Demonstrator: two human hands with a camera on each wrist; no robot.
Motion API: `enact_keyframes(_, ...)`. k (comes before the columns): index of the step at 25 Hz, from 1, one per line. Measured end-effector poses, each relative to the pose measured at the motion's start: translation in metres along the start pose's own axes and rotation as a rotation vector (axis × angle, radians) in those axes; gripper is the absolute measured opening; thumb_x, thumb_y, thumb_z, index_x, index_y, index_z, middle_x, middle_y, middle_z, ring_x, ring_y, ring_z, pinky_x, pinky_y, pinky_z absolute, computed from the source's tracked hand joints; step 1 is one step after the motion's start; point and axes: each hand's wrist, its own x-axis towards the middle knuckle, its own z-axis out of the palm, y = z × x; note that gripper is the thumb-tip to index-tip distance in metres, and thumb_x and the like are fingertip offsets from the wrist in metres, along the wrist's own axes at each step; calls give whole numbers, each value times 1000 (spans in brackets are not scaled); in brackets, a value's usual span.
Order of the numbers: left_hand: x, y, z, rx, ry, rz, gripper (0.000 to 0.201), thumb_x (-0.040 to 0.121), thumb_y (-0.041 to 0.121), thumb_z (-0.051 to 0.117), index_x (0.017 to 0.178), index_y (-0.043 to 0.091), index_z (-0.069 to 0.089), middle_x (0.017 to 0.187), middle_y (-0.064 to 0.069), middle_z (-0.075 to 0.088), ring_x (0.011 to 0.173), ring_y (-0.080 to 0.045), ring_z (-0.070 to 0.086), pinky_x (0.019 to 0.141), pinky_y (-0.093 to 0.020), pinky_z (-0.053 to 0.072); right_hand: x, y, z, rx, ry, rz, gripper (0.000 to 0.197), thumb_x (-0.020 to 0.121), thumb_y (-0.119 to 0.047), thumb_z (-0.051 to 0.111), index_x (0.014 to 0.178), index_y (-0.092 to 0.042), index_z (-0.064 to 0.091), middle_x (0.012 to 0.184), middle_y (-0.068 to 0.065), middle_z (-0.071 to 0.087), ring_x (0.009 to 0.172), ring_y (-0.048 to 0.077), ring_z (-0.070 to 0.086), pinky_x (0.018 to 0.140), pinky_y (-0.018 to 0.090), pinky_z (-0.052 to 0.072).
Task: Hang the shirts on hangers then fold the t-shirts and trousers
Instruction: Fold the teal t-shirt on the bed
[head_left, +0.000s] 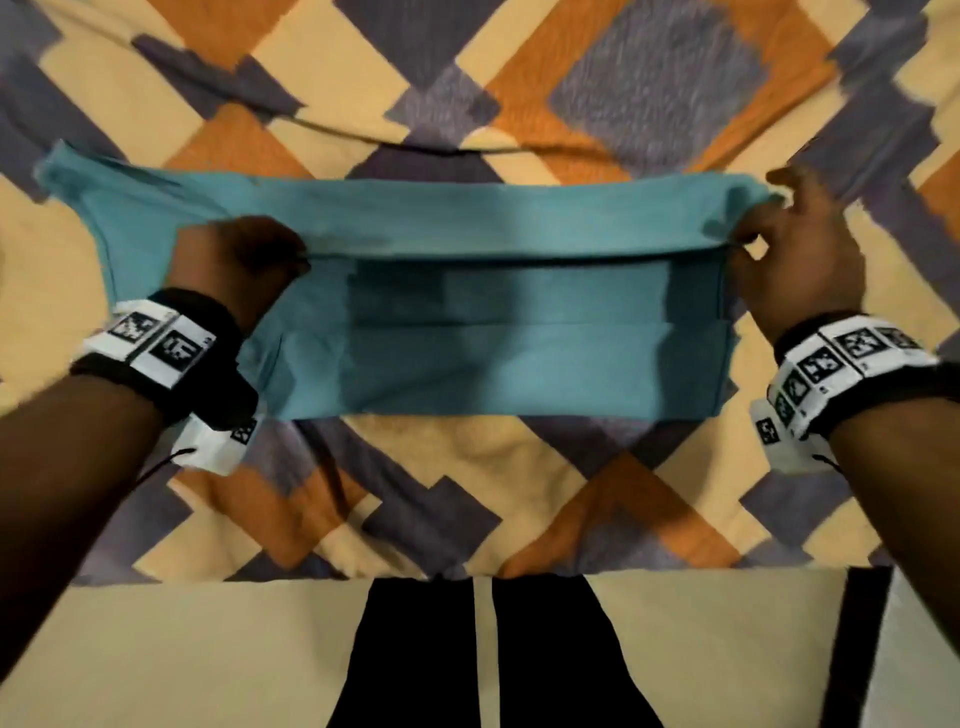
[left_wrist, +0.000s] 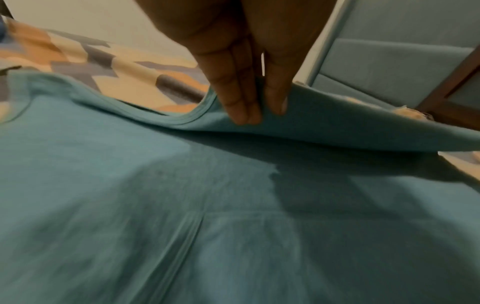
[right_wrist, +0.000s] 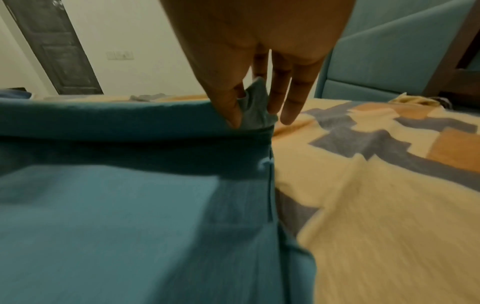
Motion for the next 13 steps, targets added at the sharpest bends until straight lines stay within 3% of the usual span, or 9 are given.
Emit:
enact_keyframes(1, -10, -8, 13, 25, -5, 27, 21, 81, 11, 71, 98, -2, 72, 100, -21, 70, 91, -23, 68, 86, -20, 43, -12, 4, 8, -31, -12, 9, 12, 83, -12, 63, 92, -6, 66, 141, 12, 42, 116, 41, 47, 79, 49, 47)
enact_keyframes(3, -25, -26, 37, 59, -45, 67, 18, 80, 9, 71, 97, 1, 73, 101, -20, 70, 90, -35, 68, 87, -36, 47, -29, 9, 30, -85, -50, 47, 13, 85, -12, 62, 93, -4, 68, 137, 14, 44, 117, 43, 42, 76, 50, 47)
enact_keyframes(5, -30, -36, 49, 59, -68, 78, 17, 82, 7, 69, 97, 3, 73, 108, -18, 69, 92, -36, 67, 89, -42, 49, -34, 14, 48, -123, -92, 87, 16, 87, -12, 61, 98, -5, 69, 136, 14, 45, 118, 42, 40, 74, 49, 46)
enact_keyframes(7, -28, -34, 53, 82, -85, 85, 24, 82, 18, 62, 99, 5, 73, 115, -13, 67, 96, -36, 67, 89, -46, 50, -31, 17, 57, -145, -106, 91, 19, 88, -13, 60, 102, -3, 68, 133, 15, 46, 116, 43, 41, 73, 49, 45)
enact_keyframes(10, -30, -13, 45, 292, -121, 24, 29, 86, 23, 53, 108, 13, 69, 130, -7, 59, 99, -42, 62, 85, -53, 49, -29, 14, 50, -172, -56, 36, 27, 83, -16, 53, 100, -3, 69, 123, 18, 54, 104, 46, 47, 77, 51, 44)
enact_keyframes(13, -40, 20, 50, 535, -10, 161, 41, 76, 15, 44, 109, 14, 67, 137, -12, 52, 101, -44, 54, 86, -51, 37, -38, -9, 45, -145, 28, -47, 31, 75, -28, 49, 93, -10, 68, 115, 13, 59, 102, 41, 51, 84, 48, 38)
